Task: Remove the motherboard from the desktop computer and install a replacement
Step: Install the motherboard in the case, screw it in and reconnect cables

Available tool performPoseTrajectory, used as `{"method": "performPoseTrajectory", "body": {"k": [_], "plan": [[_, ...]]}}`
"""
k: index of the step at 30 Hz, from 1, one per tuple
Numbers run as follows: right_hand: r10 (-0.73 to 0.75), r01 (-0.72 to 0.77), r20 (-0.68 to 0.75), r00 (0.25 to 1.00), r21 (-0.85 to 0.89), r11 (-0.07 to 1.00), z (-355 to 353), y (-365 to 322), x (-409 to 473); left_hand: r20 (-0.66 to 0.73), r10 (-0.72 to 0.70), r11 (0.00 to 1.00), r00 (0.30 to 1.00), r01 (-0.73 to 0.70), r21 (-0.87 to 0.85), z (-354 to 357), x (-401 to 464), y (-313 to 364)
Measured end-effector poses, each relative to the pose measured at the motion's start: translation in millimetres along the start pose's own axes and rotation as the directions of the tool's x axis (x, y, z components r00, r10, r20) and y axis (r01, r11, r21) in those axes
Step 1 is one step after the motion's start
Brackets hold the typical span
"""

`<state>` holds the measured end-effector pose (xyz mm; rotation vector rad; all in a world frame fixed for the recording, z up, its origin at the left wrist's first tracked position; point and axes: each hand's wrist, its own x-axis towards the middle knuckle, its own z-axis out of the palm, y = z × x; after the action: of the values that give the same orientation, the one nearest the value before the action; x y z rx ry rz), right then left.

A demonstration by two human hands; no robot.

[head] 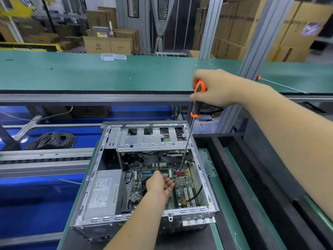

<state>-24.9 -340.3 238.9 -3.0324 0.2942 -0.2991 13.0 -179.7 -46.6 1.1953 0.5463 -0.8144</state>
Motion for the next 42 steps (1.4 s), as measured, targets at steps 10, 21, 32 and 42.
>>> {"method": "performPoseTrajectory", "body": {"k": [10,21,32,42], "plan": [[0.058,-0.028,-0.189,0.980,0.157,0.987,-12,-6,2,0.020,-0.021,1.000,1.000,0.021,-0.009,1,-2,0],[0.132,0.010,-0.491,0.861,0.275,0.961,-22,-18,-2,0.098,-0.117,0.990,0.988,0.124,-0.063,3,-2,0],[-0.006,0.280,-0.515,0.857,0.456,0.845,-13,-42,7,0.181,-0.014,1.000,0.983,0.016,-0.010,6,-14,32],[0.473,-0.491,0.175,0.863,0.074,0.868,201,7,-76,0.206,0.094,0.987,0.974,-0.065,-0.146,-31,-30,125]]}}
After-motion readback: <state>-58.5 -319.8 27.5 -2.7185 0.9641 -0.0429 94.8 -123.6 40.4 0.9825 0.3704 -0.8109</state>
